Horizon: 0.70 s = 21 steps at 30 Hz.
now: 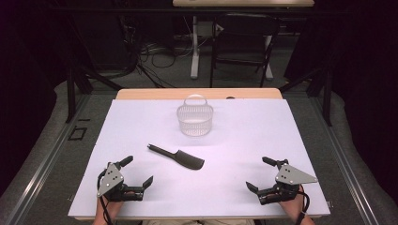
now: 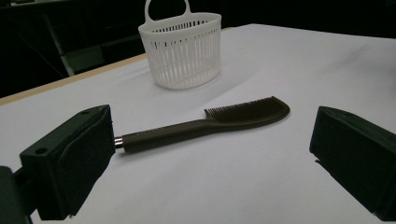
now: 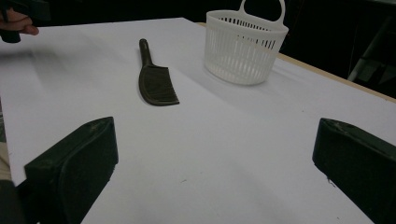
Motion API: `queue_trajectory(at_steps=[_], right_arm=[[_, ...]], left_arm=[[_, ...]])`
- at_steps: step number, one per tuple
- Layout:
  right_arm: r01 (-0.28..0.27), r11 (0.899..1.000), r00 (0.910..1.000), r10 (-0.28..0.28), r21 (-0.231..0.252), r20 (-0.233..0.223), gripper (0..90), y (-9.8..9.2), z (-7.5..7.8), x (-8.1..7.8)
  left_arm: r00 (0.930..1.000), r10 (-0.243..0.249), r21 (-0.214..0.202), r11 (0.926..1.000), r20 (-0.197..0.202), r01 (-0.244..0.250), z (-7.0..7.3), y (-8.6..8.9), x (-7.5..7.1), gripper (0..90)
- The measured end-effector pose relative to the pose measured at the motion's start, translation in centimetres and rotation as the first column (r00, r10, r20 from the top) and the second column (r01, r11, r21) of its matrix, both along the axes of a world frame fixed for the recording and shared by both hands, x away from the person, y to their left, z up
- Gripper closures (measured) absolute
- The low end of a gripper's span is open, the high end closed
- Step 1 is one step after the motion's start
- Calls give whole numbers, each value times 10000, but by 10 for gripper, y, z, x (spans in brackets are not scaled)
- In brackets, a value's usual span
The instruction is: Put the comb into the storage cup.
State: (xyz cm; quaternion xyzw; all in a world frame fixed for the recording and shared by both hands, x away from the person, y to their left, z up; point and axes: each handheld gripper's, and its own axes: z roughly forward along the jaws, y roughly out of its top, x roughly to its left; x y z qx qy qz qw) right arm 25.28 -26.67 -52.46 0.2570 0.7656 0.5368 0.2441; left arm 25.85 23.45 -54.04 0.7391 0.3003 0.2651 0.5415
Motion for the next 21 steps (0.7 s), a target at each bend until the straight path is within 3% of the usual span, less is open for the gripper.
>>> queue_trajectory(at_steps=[21], right_arm=[[-68,9997,9999,65,-227,-156,0,4,-3,4]], left_arm=[[10000,-2,320,9995,22,1,-1,-16,12,3]])
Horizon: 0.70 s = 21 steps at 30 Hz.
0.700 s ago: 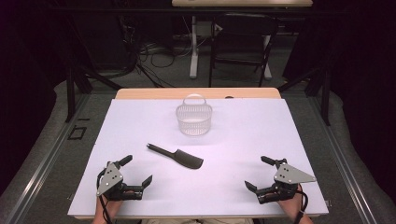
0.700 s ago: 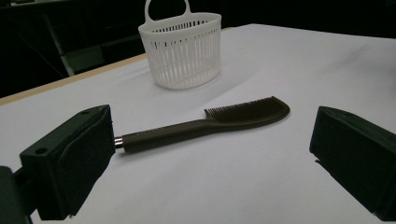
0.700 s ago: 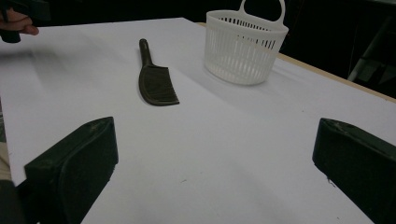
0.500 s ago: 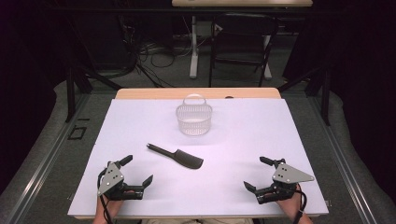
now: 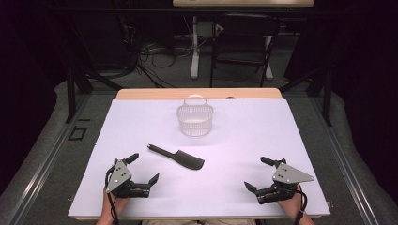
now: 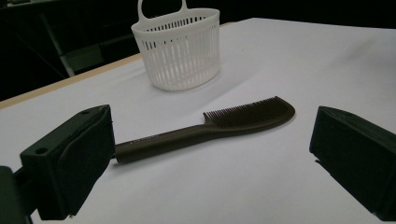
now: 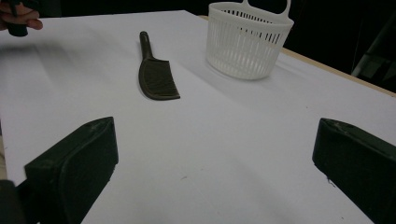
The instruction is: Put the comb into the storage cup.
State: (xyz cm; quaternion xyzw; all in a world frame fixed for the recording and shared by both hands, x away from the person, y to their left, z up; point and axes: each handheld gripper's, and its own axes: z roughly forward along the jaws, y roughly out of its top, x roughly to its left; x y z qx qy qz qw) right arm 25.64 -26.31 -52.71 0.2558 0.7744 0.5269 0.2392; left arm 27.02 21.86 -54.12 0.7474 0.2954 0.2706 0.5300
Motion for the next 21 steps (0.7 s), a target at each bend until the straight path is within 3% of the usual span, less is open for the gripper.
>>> queue_trajectory(at_steps=[4,9,21], right_arm=[[48,10000,9999,-48,-33,-139,0,-1,-2,1],[-7,10000,10000,8,-85,51,0,2,0,0],[-23,10000,10000,23,-38,23,0,0,-1,4]], left_arm=[[10000,77,-40,10000,1,-77,1,-2,4,4],[9999,92,60,9999,71,-92,2,-6,10,4],[9994,330,190,9993,121,-332,2,-11,24,5]])
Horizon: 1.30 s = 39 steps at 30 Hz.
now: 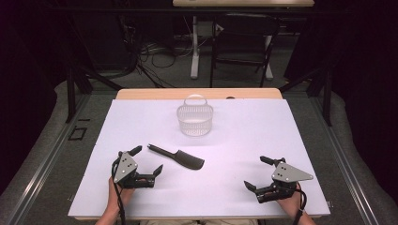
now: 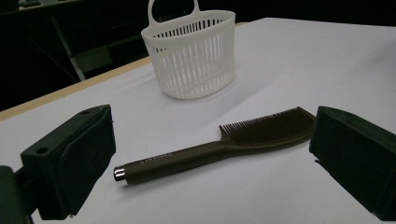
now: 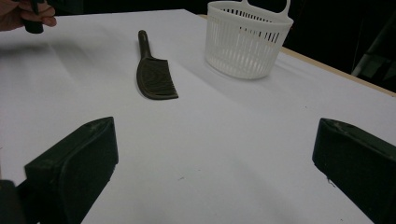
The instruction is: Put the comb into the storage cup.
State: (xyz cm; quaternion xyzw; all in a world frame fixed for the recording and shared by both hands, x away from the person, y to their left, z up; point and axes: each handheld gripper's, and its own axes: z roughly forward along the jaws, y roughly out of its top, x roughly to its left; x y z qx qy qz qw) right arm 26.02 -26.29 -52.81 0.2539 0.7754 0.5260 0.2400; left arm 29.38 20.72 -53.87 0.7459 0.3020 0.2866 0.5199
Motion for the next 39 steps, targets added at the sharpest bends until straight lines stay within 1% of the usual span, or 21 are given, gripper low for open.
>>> queue_trajectory(at_steps=[4,9,16,18,24,31,32,35,39], right_arm=[[-39,10000,10000,39,-12,-39,0,1,0,1],[-98,10000,9999,99,8,-111,0,2,-1,1],[-46,10000,10000,46,-11,-40,0,0,0,0],[-10,10000,10000,10,-71,-30,0,-1,0,-1],[58,10000,10000,-59,-71,-70,0,-1,0,0],[91,9999,9999,-92,-76,-57,0,-2,0,1],[150,9998,9998,-152,-117,-135,0,-2,-1,1],[171,9998,9997,-173,-87,-150,0,-3,-1,1],[168,9998,9998,-169,-119,-69,0,-3,1,1]], left_arm=[[9999,106,-35,9999,-121,-107,-1,1,5,5],[9996,253,-65,9997,-142,-254,-1,1,13,4],[9987,493,-89,9987,-162,-494,-1,0,26,2],[9984,535,-61,9985,-192,-536,0,0,28,2],[9965,691,11,9976,-472,-691,1,0,38,2],[9946,762,291,9968,-700,-743,0,-2,49,1],[9944,783,313,9966,-708,-762,0,-2,51,1],[9938,860,304,9960,-702,-841,1,-2,55,1],[9920,993,341,9947,-777,-969,1,-2,59,2]])
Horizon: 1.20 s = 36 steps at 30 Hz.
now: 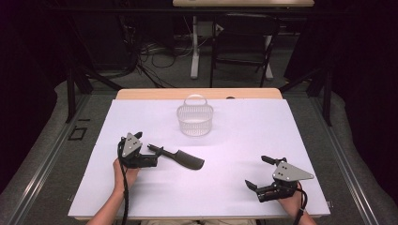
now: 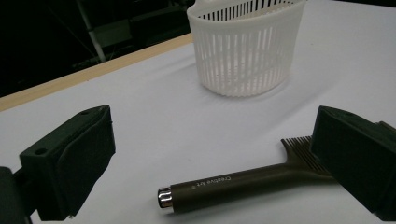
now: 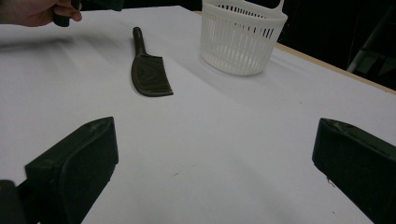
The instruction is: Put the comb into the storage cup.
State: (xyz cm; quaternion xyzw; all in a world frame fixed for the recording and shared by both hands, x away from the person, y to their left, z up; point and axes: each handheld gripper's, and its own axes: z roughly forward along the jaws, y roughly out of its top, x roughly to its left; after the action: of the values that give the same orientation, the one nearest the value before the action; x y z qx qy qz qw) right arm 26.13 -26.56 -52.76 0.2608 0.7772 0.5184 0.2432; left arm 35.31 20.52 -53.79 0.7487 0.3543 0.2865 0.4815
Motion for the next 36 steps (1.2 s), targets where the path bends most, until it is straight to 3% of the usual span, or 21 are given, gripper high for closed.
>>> queue_trajectory(at_steps=[5,13,23,28,29,31,32,33,36], right_arm=[[-139,9999,9999,139,12,69,0,2,0,1],[-76,10000,9999,76,39,-87,0,0,-1,0],[-76,10000,9998,76,-38,-175,0,2,-2,1],[-130,9999,9997,128,-65,-214,3,3,-2,1],[-154,9998,9997,152,-120,-208,3,4,-2,1],[-175,9997,9996,171,-158,-209,2,4,-2,1],[-175,9997,9996,171,-152,-222,3,4,-2,2],[-175,9997,9996,171,-152,-222,3,4,-2,2],[-177,9997,9996,173,-167,-238,8,4,-2,2]], left_arm=[[9996,228,141,9996,-180,-225,-2,0,11,2],[9981,456,10,9990,-402,-456,-1,1,23,2],[9903,747,166,9972,-1171,-732,-4,2,33,68],[9846,789,319,9967,-1561,-749,-6,3,35,374],[9828,766,404,9967,-1681,-708,-7,3,35,517],[9792,676,449,9972,-1911,-601,-10,2,36,552],[9780,623,503,9973,-1989,-533,-11,2,37,661],[9762,610,499,9974,-2079,-517,-11,2,37,661],[9714,644,633,9967,-2286,-512,-13,1,38,794]])
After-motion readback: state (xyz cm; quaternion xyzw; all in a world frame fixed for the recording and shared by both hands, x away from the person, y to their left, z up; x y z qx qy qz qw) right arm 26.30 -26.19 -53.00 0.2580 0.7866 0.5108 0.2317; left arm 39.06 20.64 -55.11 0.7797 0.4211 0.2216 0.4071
